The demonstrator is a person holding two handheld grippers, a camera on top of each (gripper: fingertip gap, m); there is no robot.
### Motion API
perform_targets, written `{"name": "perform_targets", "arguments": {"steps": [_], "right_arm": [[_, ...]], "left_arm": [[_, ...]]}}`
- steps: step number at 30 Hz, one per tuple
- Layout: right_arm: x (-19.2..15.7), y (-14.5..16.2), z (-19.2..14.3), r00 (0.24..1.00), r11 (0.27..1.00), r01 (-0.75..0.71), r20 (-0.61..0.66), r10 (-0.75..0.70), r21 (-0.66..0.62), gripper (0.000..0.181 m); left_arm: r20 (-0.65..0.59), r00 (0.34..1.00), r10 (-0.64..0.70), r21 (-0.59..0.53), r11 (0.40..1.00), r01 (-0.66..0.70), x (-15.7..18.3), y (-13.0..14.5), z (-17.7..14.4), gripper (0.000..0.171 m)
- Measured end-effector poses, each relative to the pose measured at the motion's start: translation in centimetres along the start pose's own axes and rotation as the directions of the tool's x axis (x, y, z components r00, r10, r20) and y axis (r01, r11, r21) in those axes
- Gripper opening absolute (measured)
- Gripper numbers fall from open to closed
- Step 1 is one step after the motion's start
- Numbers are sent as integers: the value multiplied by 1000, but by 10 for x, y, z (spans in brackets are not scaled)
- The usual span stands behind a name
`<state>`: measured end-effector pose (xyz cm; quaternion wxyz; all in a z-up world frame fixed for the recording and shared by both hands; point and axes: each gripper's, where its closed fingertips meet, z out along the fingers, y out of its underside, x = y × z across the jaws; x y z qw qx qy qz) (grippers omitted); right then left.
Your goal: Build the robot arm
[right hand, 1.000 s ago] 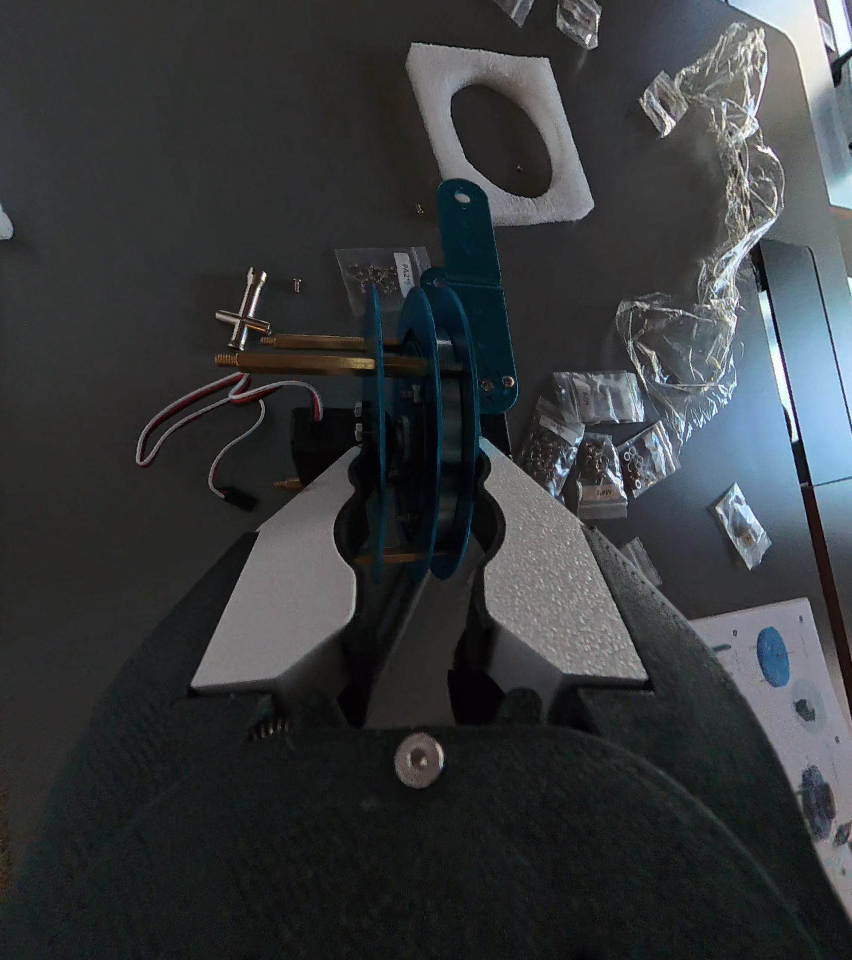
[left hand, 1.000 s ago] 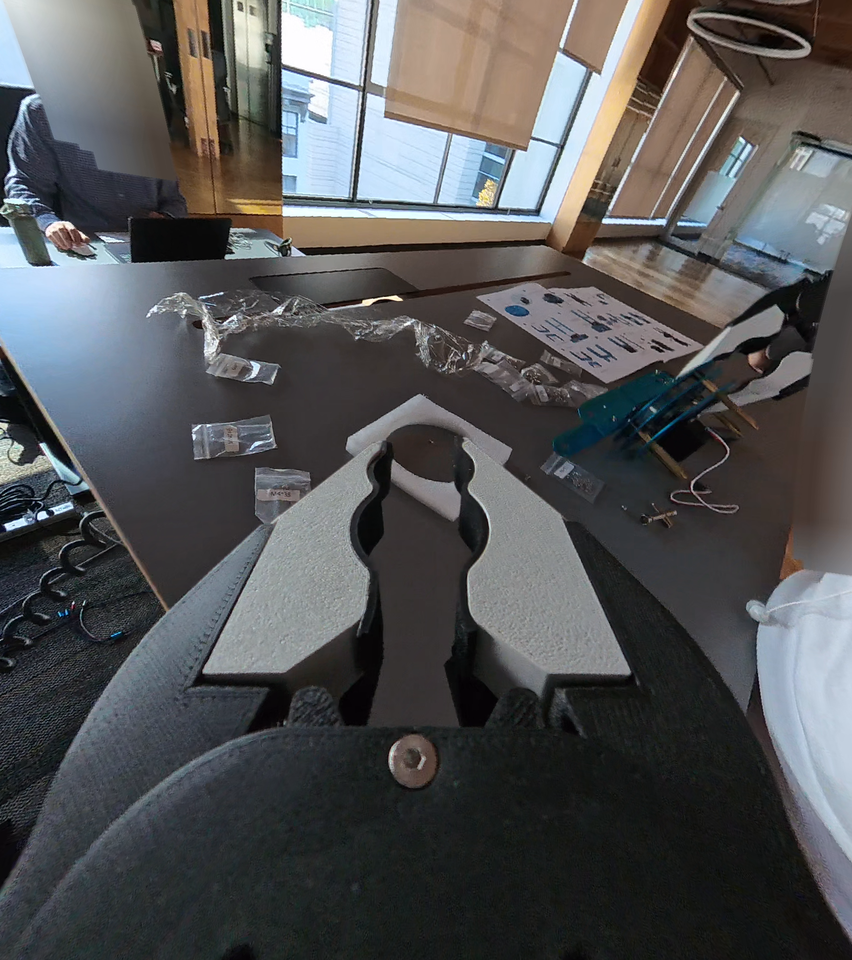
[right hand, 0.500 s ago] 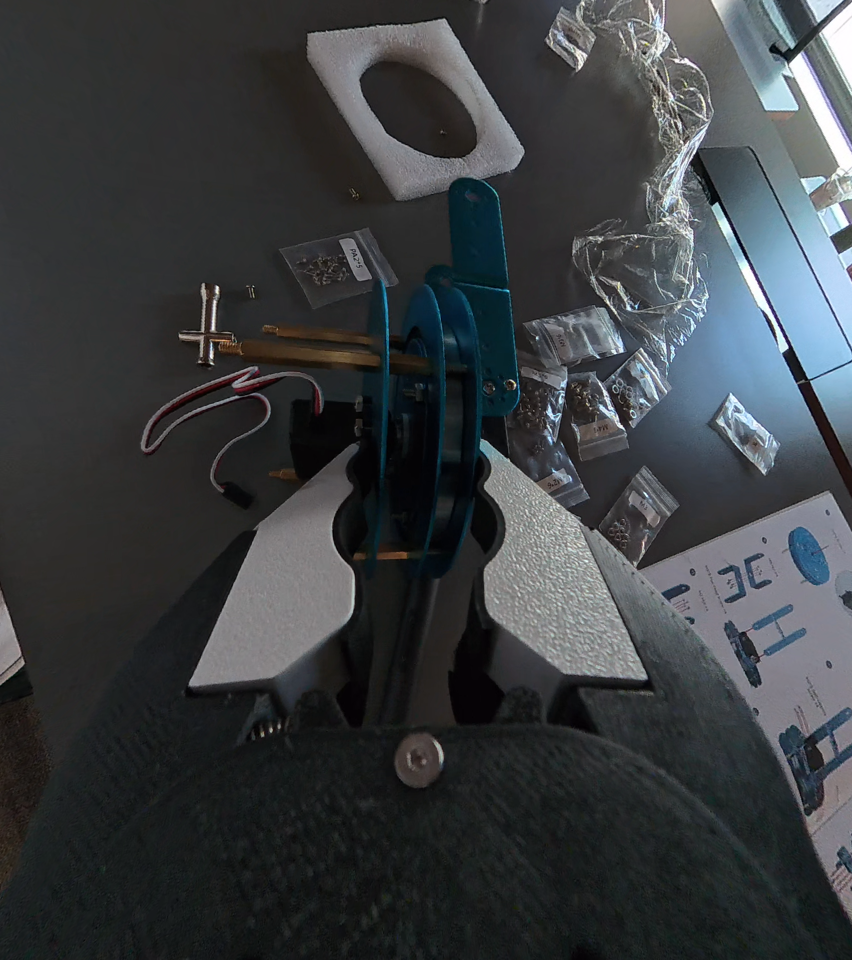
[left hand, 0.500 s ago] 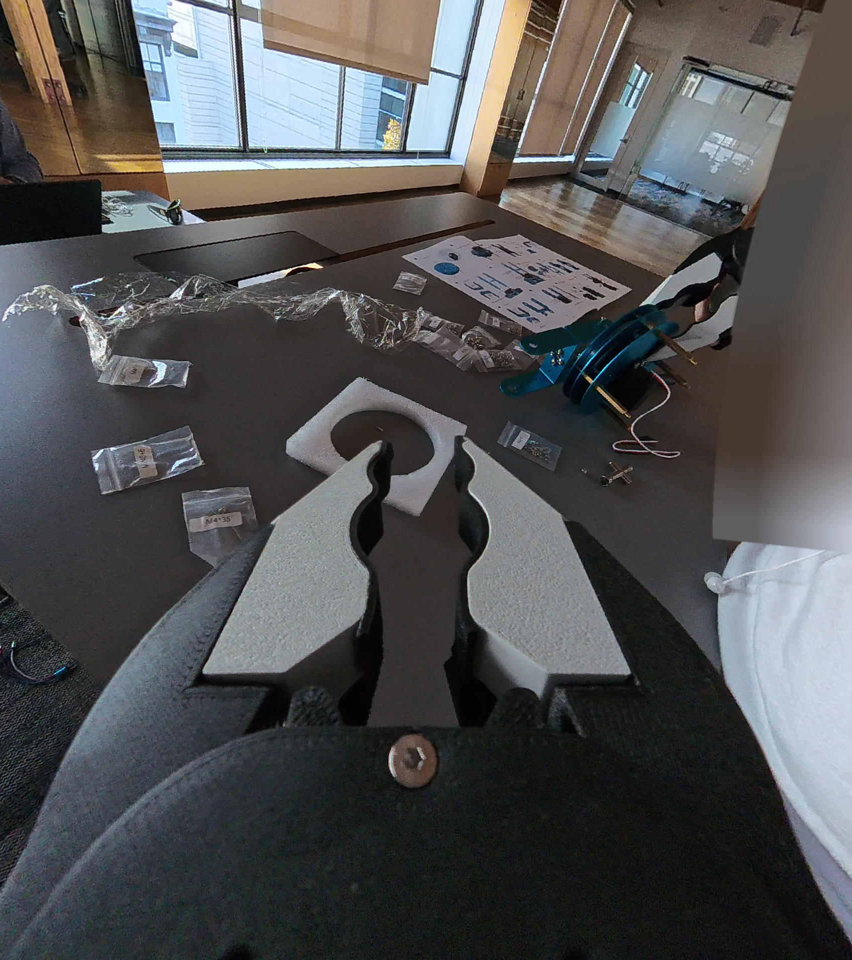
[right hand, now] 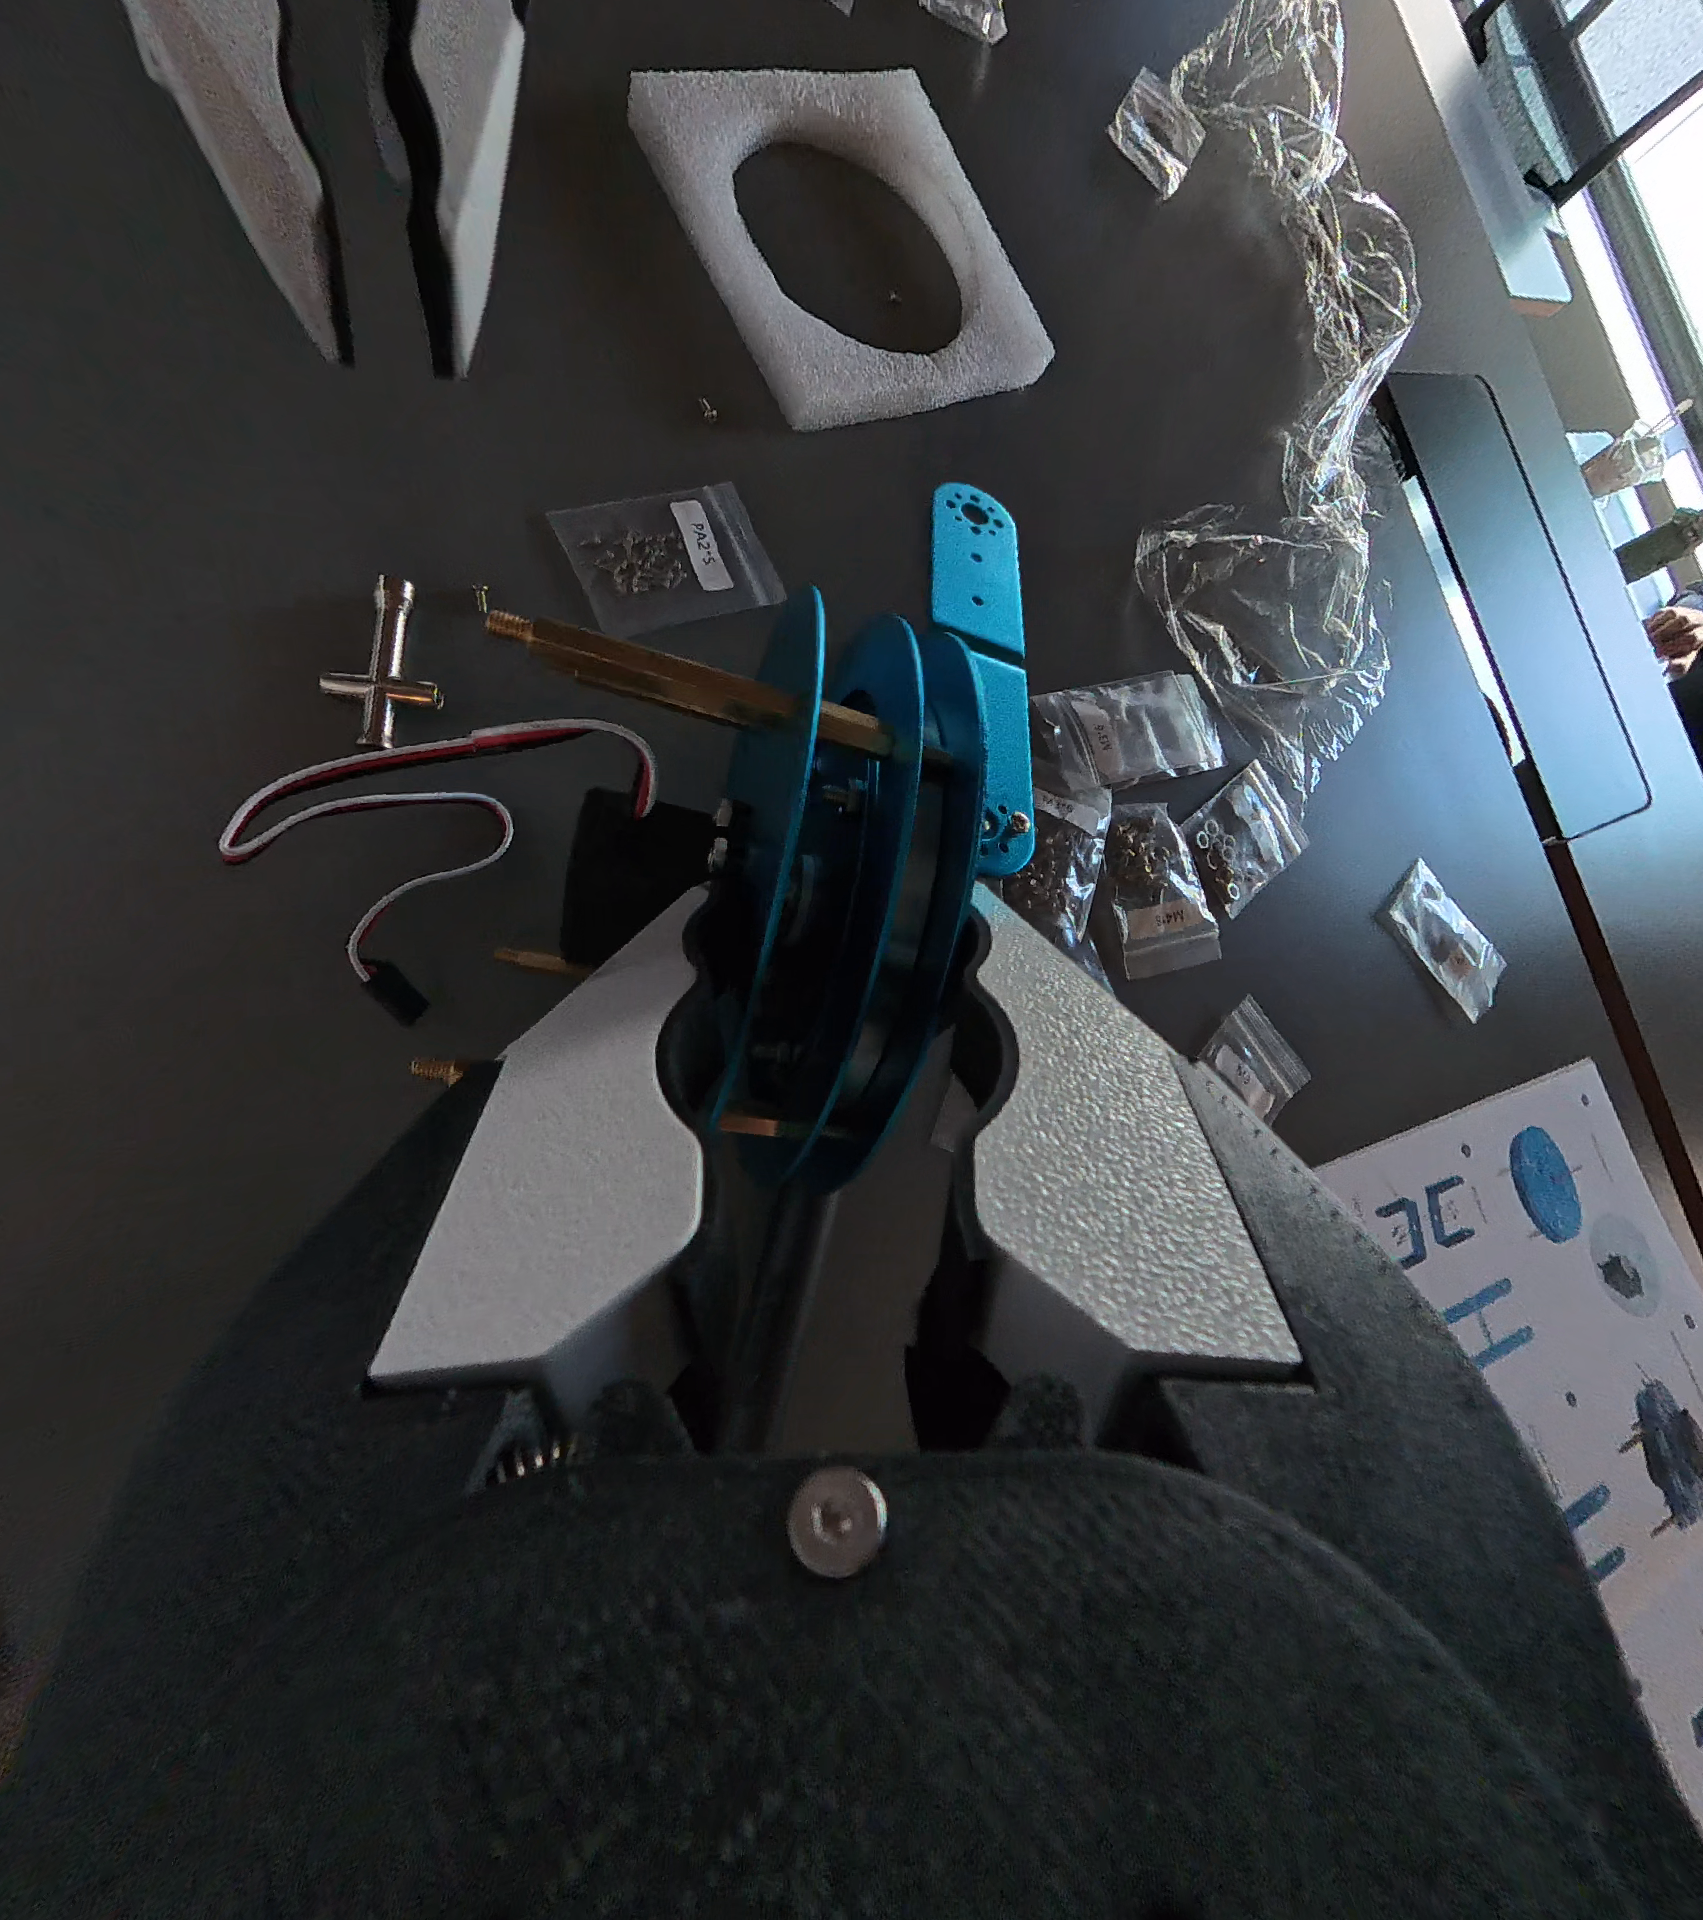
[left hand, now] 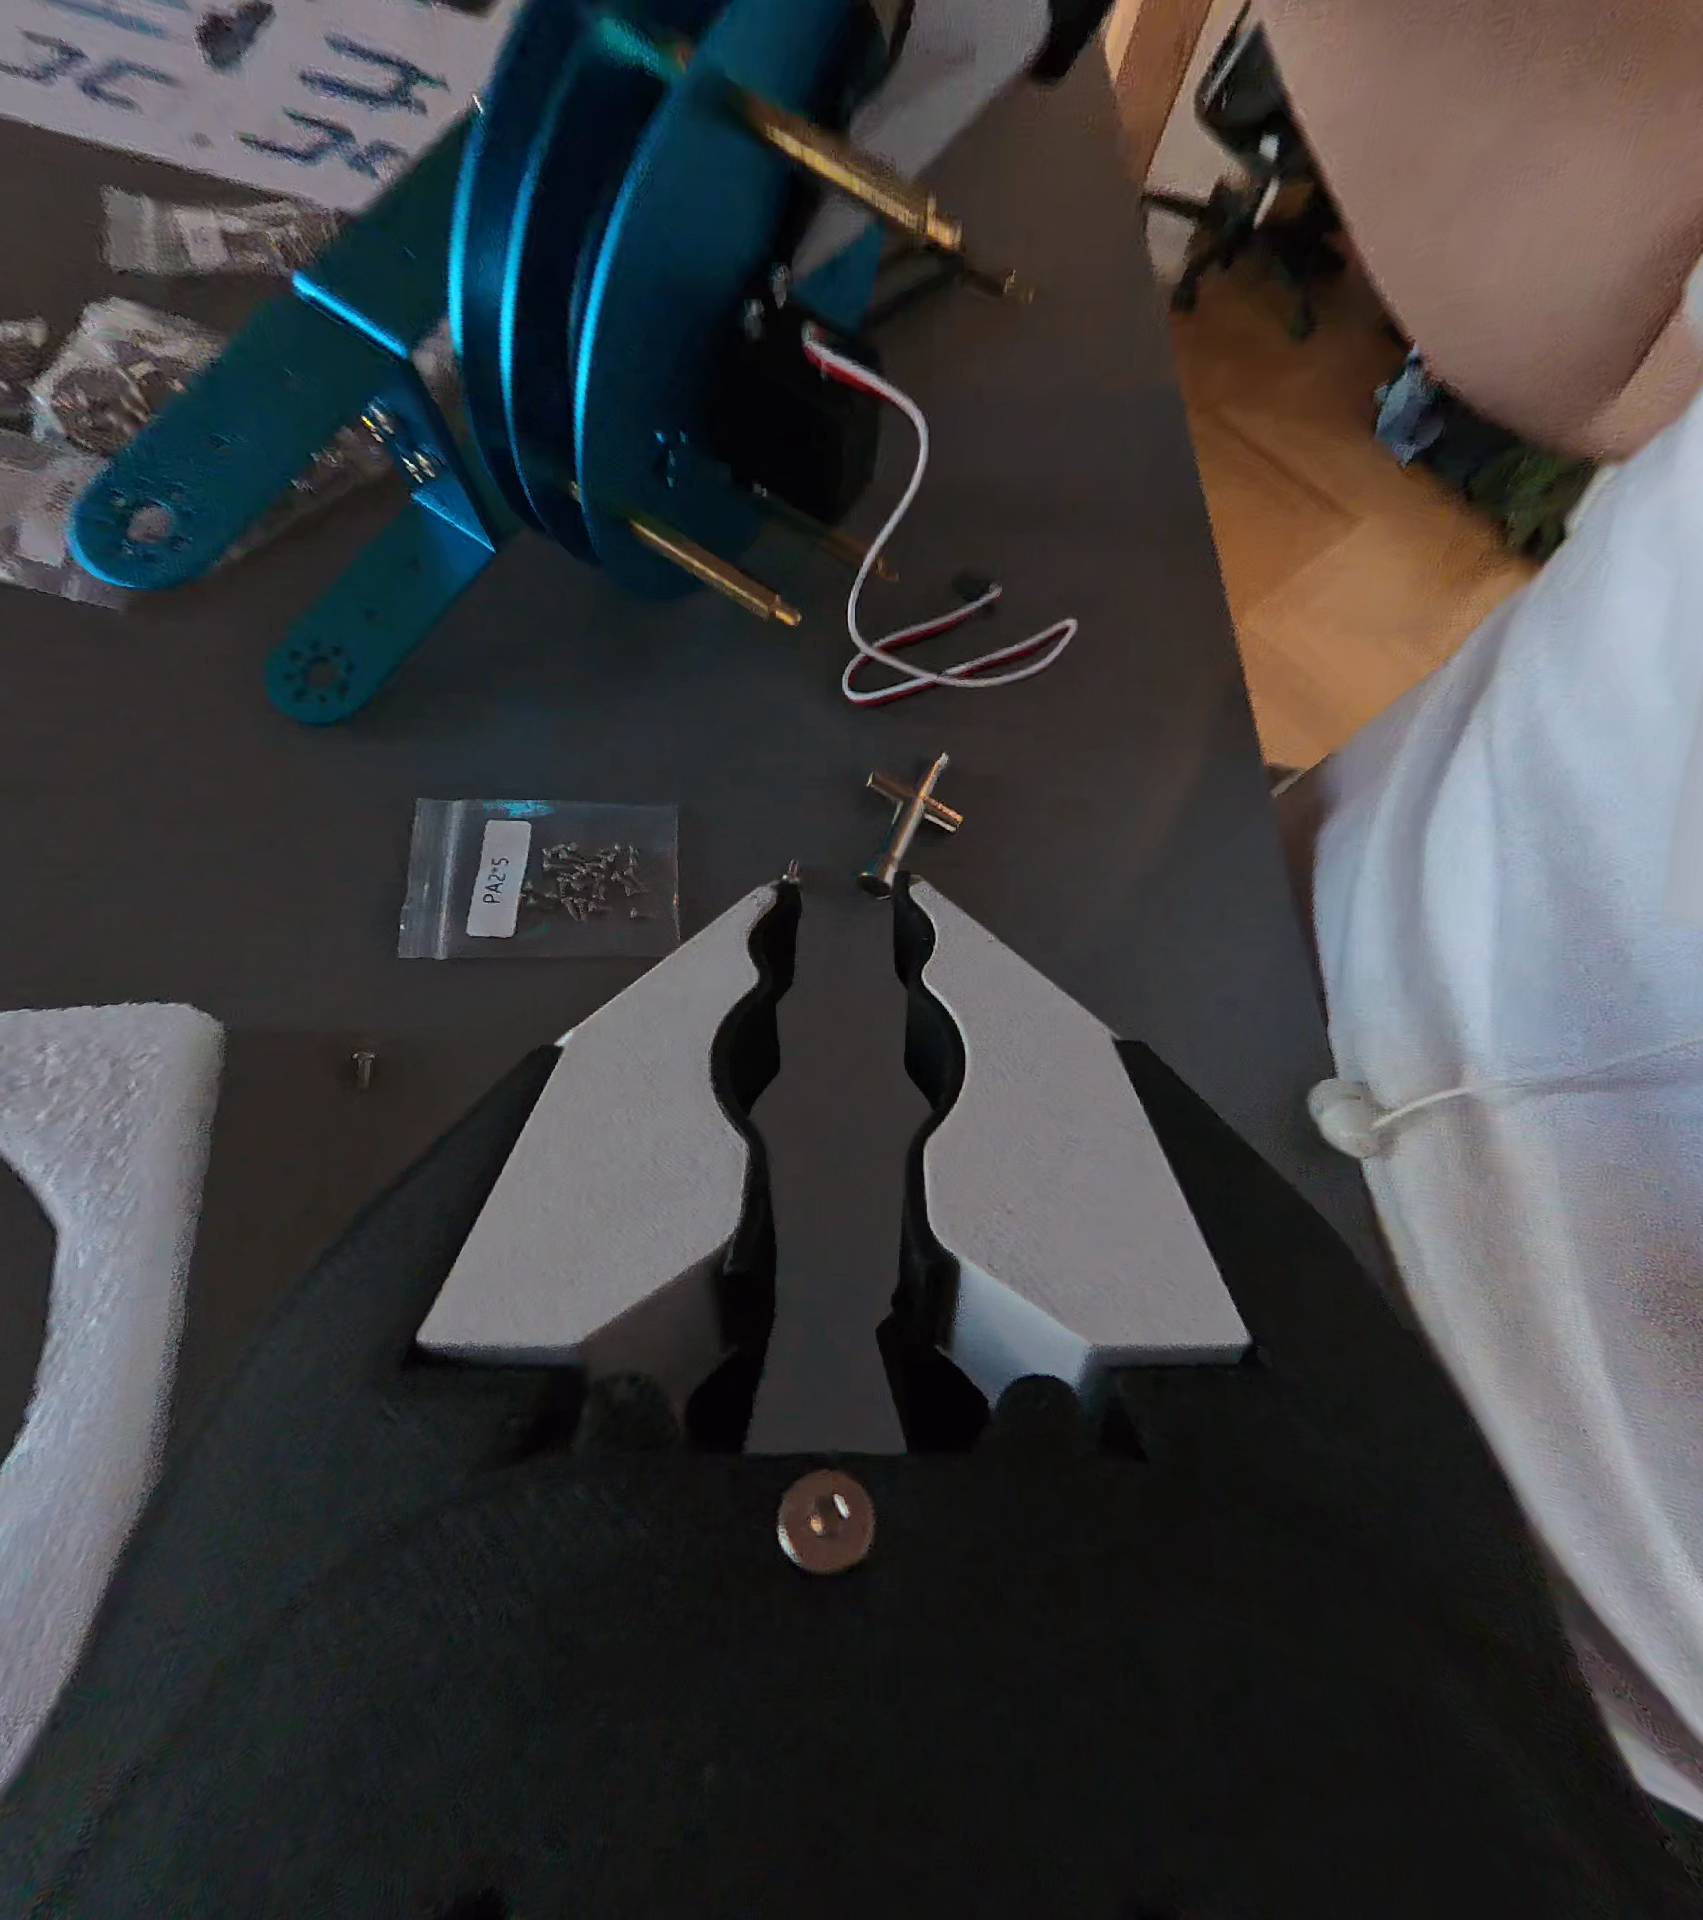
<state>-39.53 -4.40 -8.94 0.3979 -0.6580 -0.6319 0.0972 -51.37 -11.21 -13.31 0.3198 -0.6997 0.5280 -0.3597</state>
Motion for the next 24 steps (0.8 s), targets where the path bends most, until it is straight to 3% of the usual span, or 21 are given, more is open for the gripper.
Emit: {"name": "perform_targets", "arguments": {"steps": [6, 13, 24], "right_arm": [[1, -1, 2, 999, 999, 43, 20, -44, 9, 43], [4, 2, 2, 999, 999, 44, 32, -44, 15, 44], [9, -7, -11, 999, 996, 41, -18, -39, 76, 48]], "left_arm": [[1, 1000, 20, -87, 996, -20, -6, 15, 33, 16], [73, 992, 100, -135, 987, -89, -17, 19, 35, 16], [23, 974, 226, -140, 965, -220, -16, 18, 37, 10]]}}
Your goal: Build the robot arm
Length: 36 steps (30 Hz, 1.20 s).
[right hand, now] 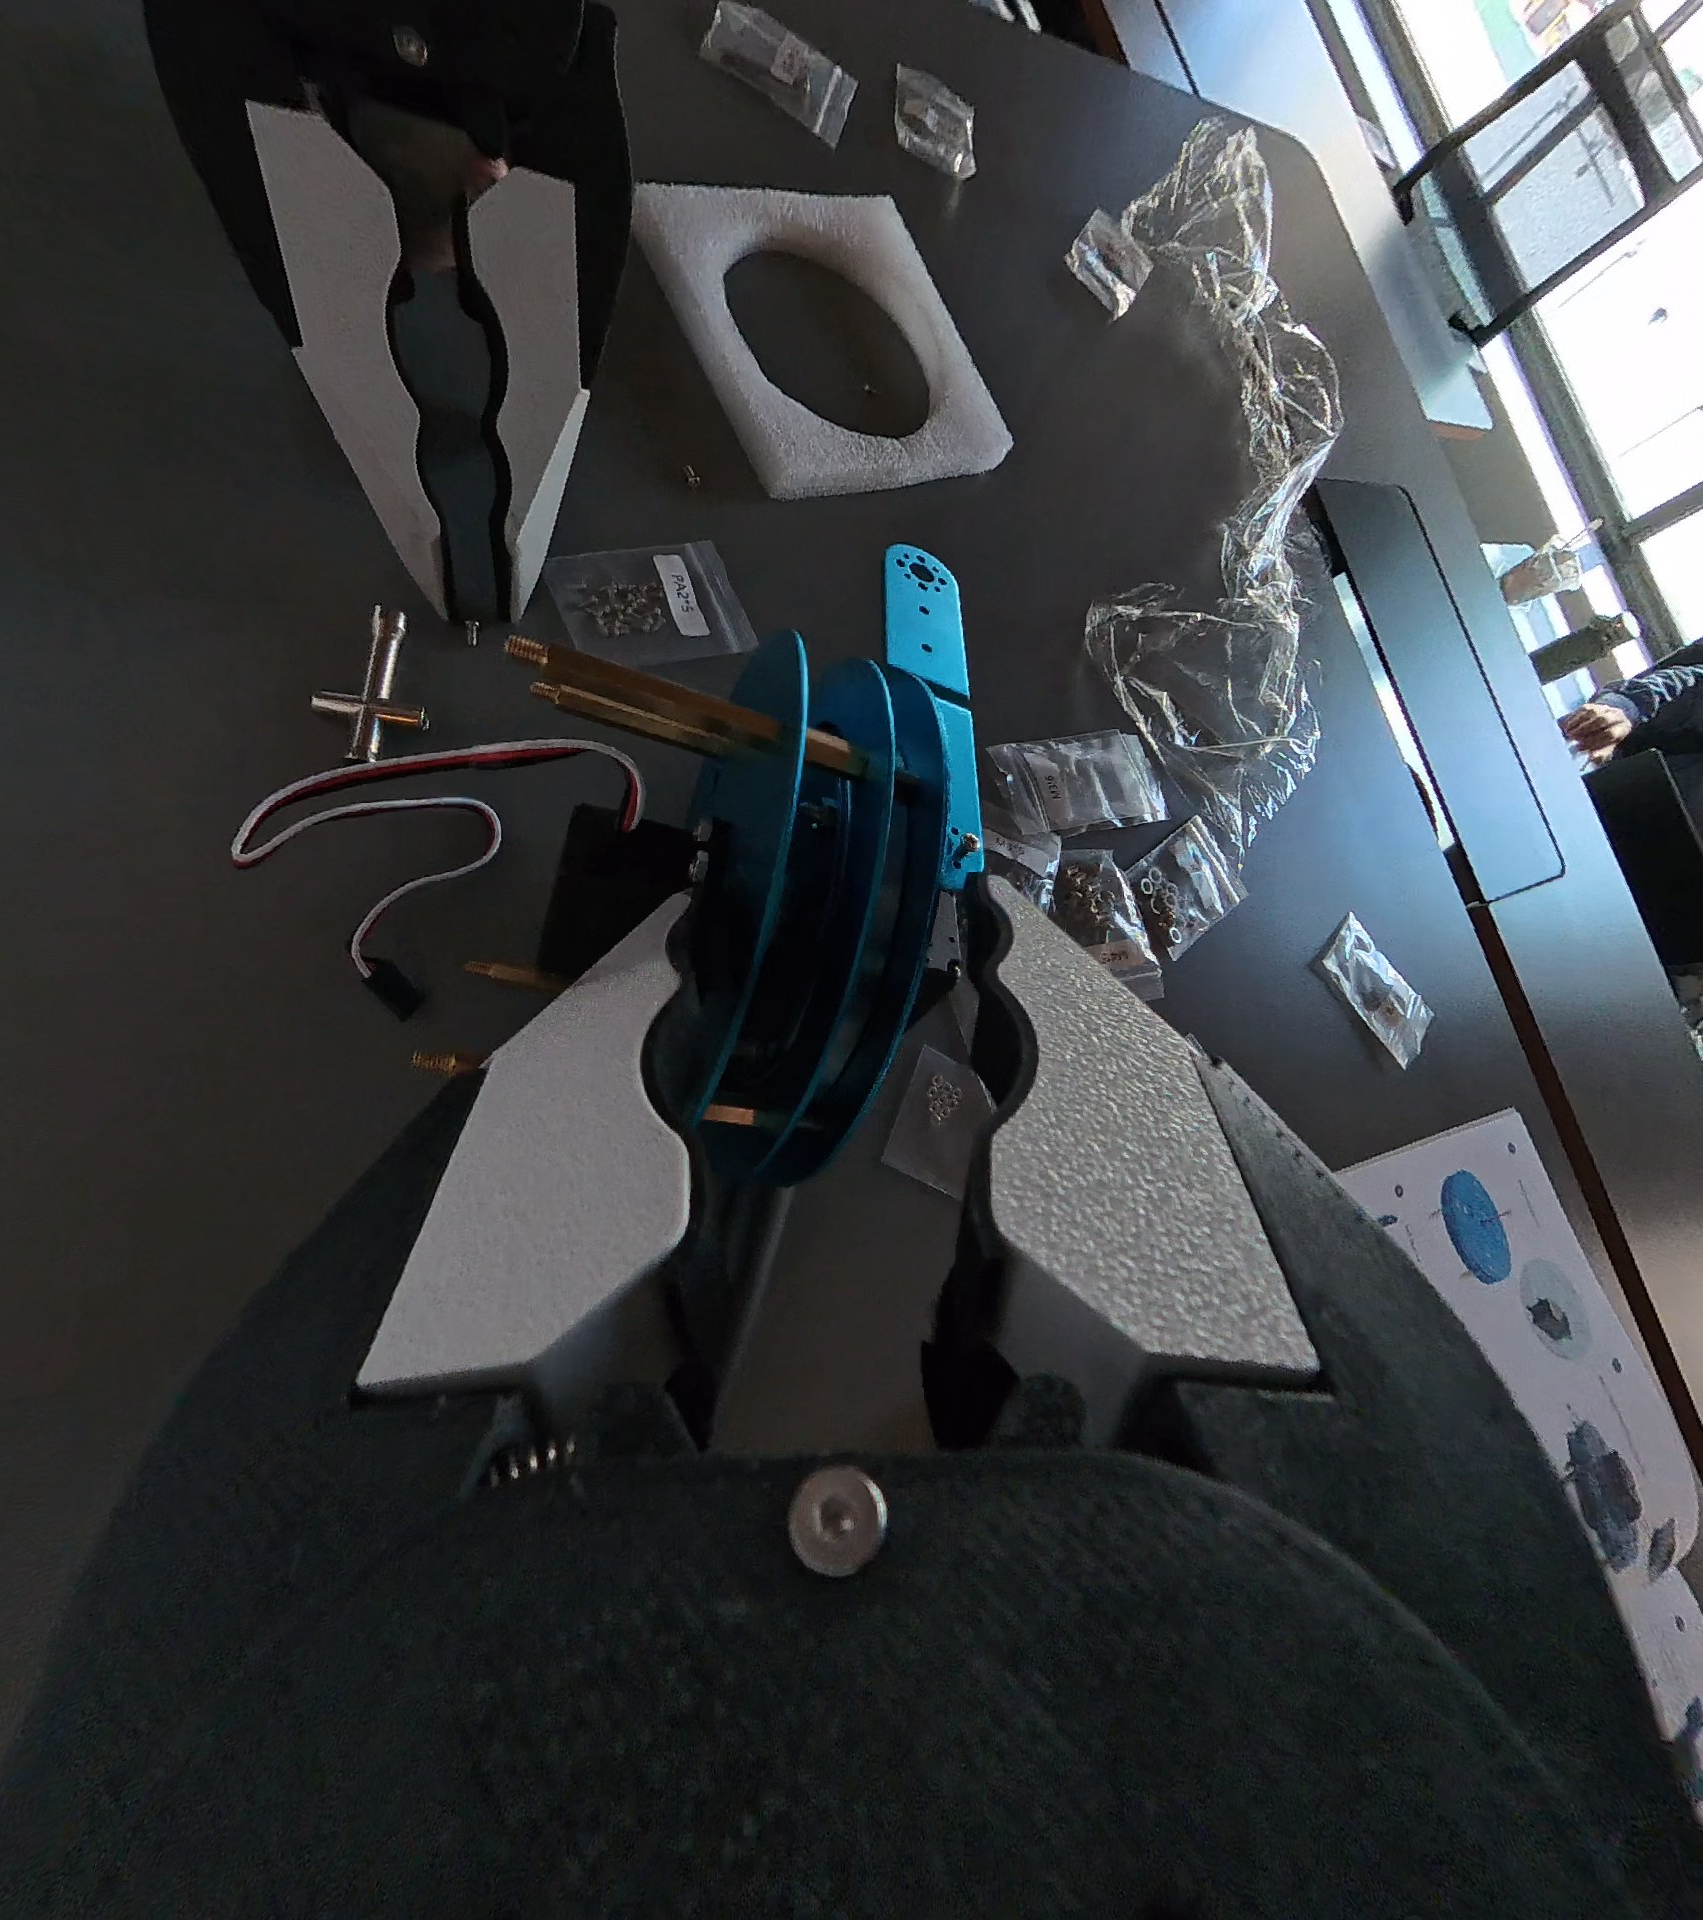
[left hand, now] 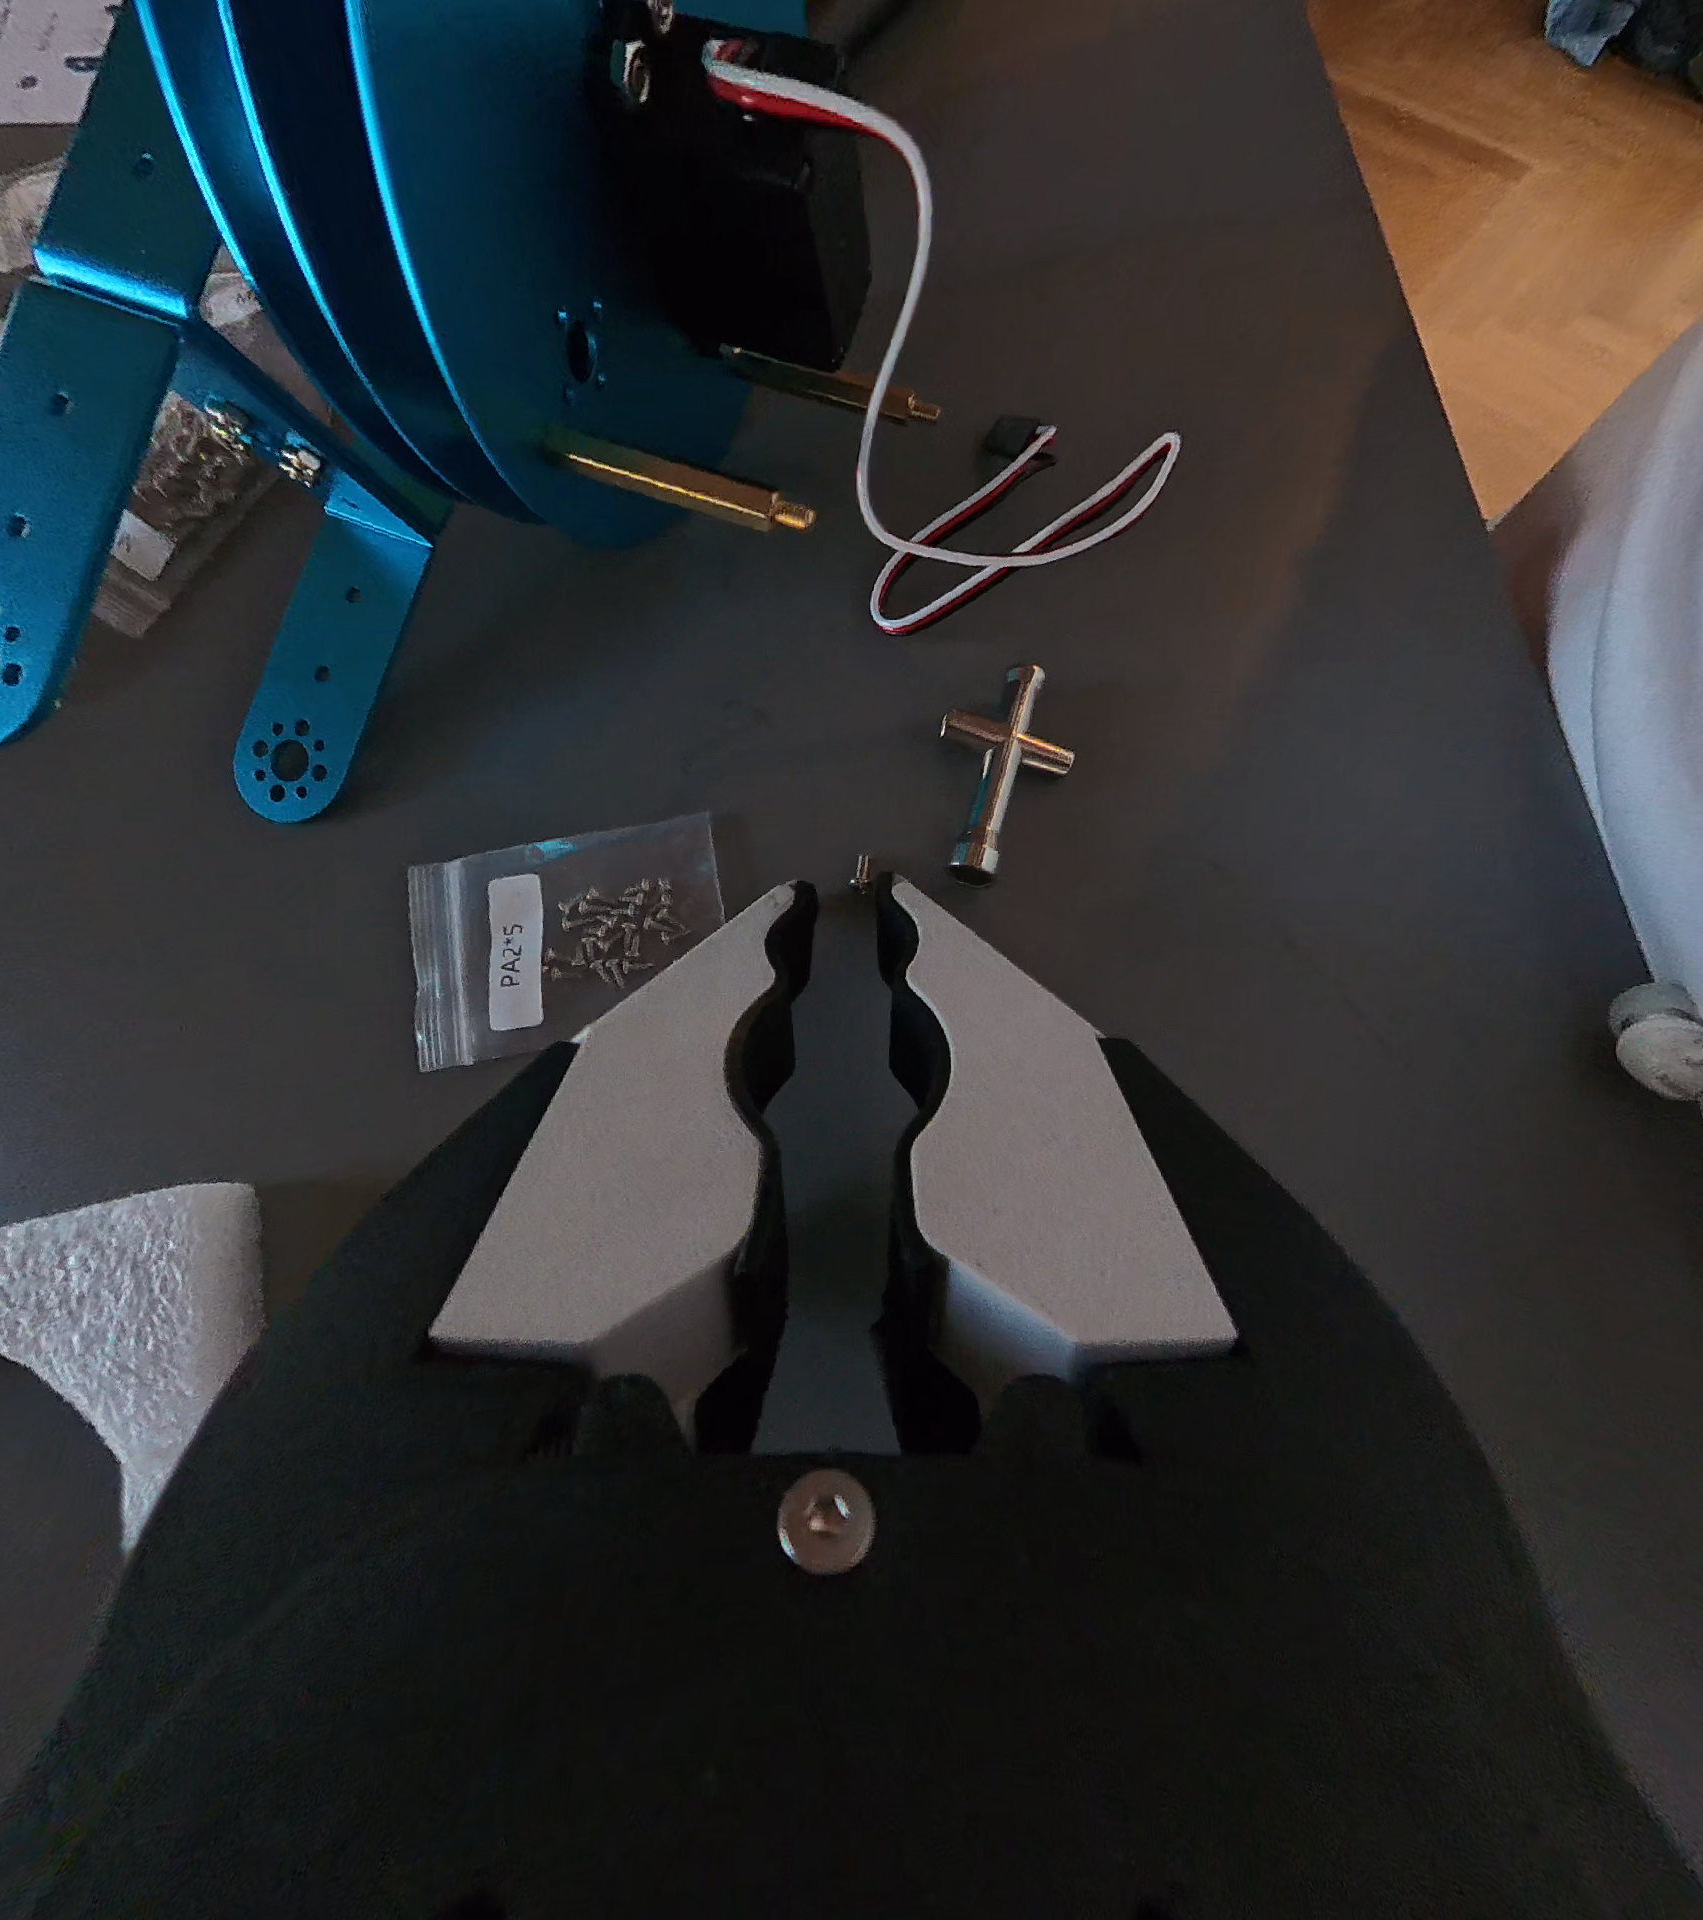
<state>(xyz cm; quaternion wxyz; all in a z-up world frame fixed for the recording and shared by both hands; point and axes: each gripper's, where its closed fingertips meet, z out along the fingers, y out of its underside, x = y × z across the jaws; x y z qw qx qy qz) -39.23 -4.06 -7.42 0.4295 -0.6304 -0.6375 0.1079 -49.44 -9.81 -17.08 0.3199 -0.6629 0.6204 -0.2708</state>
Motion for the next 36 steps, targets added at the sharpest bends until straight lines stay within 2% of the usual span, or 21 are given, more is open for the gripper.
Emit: {"name": "perform_targets", "arguments": {"steps": [4, 12, 26, 32, 36], "right_arm": [[4, 0, -11, 999, 998, -42, -24, 43, 41, 48], [4, 10, -20, 995, 995, -88, -46, 90, 43, 47], [0, 13, -23, 993, 993, -103, -56, 106, 55, 45], [3, 11, -26, 989, 987, -131, -54, 137, 96, 45], [2, 10, -27, 988, 982, -140, -48, 147, 126, 44]], "left_arm": [[-2, 999, 54, 0, 999, -54, 0, -1, 1, 7], [-14, 995, 100, 2, 995, -100, -1, -3, 3, 1], [10, 998, 69, 22, 997, -69, -4, -6, 0, 0], [127, 990, 68, 70, 995, -77, -27, -26, -22, 0], [193, 976, 106, 84, 989, -124, -47, -50, -37, 0]]}}
